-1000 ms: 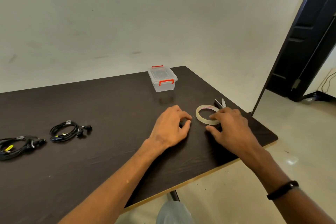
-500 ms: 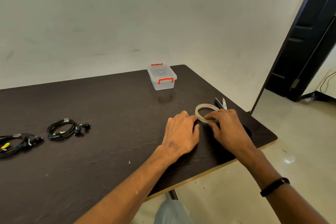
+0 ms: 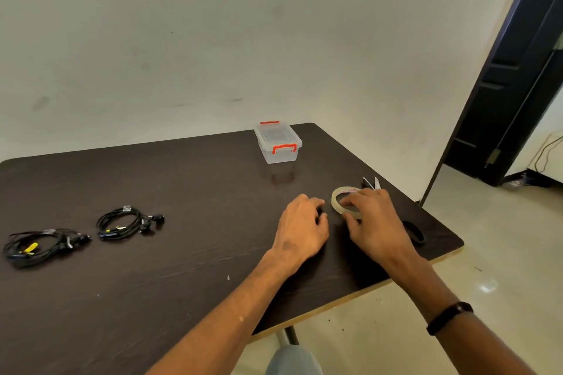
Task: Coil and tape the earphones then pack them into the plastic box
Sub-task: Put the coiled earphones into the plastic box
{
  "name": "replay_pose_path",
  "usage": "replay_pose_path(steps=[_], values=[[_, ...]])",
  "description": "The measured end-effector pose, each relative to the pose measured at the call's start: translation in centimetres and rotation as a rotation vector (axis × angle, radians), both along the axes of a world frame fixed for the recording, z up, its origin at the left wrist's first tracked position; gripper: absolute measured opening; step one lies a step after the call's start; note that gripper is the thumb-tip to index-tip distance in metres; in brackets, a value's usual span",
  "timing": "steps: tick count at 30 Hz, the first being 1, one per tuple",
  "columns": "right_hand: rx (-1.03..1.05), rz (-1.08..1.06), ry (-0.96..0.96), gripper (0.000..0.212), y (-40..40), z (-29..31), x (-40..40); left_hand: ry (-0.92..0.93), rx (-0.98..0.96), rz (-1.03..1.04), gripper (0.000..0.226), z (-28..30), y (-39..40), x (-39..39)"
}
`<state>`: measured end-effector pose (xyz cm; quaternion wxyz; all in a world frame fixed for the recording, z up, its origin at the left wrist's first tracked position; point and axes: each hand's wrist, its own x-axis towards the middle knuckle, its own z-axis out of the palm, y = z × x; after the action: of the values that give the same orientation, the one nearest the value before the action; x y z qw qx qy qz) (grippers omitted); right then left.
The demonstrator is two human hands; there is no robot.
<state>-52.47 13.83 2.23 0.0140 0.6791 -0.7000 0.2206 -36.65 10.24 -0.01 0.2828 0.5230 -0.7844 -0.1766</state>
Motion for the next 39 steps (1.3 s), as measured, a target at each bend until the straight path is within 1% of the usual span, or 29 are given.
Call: replay_pose_path(steps=[2,3,5,6,8,10,11,12,14,16,19,22,26,30,35,37,39], values=[[-0.058,0.064,0.028,0.027,0.5,0.1,1.7,0.029,-0.009,0.034,0.031,-0.1,-0.4,1.1],[-0.075,0.064,0.047,0.028,0.7,0.2,2.5,0.029,-0.013,0.046,0.028,-0.2,-0.6,1.6],[-0.104,-0.032,0.055,0.034,1.0,0.5,3.1,0.012,-0.021,0.074,0.028,-0.4,-0.9,2.8],[-0.091,-0.128,0.007,0.042,1.0,0.8,2.5,0.005,-0.026,0.084,0.030,-0.5,-0.9,3.3],[0.012,-0.318,-0.131,0.067,1.0,1.3,0.1,0.014,-0.039,0.082,0.047,-0.6,-0.9,3.7],[0.154,-0.404,-0.203,0.091,1.4,1.3,-2.2,-0.010,-0.049,0.060,0.076,-0.5,-1.1,3.4],[0.197,-0.413,-0.239,0.095,1.8,1.2,-3.1,-0.037,-0.052,0.035,0.091,-0.4,-1.2,2.8],[0.209,-0.406,-0.280,0.094,2.2,1.0,-3.5,-0.057,-0.054,0.003,0.103,-0.2,-1.3,2.1],[0.179,-0.383,-0.328,0.081,2.7,0.6,-4.1,-0.058,-0.052,-0.059,0.119,0.1,-1.7,0.4],[0.154,-0.384,-0.325,0.069,2.8,0.3,-4.5,-0.047,-0.033,-0.091,0.127,0.1,-2.1,-1.4],[0.142,-0.394,-0.309,0.058,2.3,0.2,-5.0,-0.022,0.026,-0.098,0.134,-0.2,-3.0,-3.5],[0.112,-0.373,-0.309,0.053,1.7,0.2,-5.9,-0.005,0.064,-0.098,0.135,-0.1,-4.0,-4.9],[0.095,-0.300,-0.284,0.059,1.3,0.7,-7.2,-0.004,0.083,-0.096,0.131,0.2,-4.5,-5.5],[0.100,-0.256,-0.268,0.064,1.2,0.2,-8.0,0.003,0.079,-0.076,0.133,-0.1,-4.8,-5.3],[0.165,-0.199,-0.259,0.067,1.0,0.8,-8.4,0.039,0.081,-0.090,0.135,0.0,-4.8,-5.2],[0.069,-0.183,-0.287,0.069,0.6,1.7,-7.4,0.162,0.098,-0.101,0.127,0.4,-4.7,-4.6],[-0.063,-0.144,-0.361,0.063,-0.6,2.7,-5.1,0.375,0.137,-0.081,0.100,0.3,-5.4,-3.1]])
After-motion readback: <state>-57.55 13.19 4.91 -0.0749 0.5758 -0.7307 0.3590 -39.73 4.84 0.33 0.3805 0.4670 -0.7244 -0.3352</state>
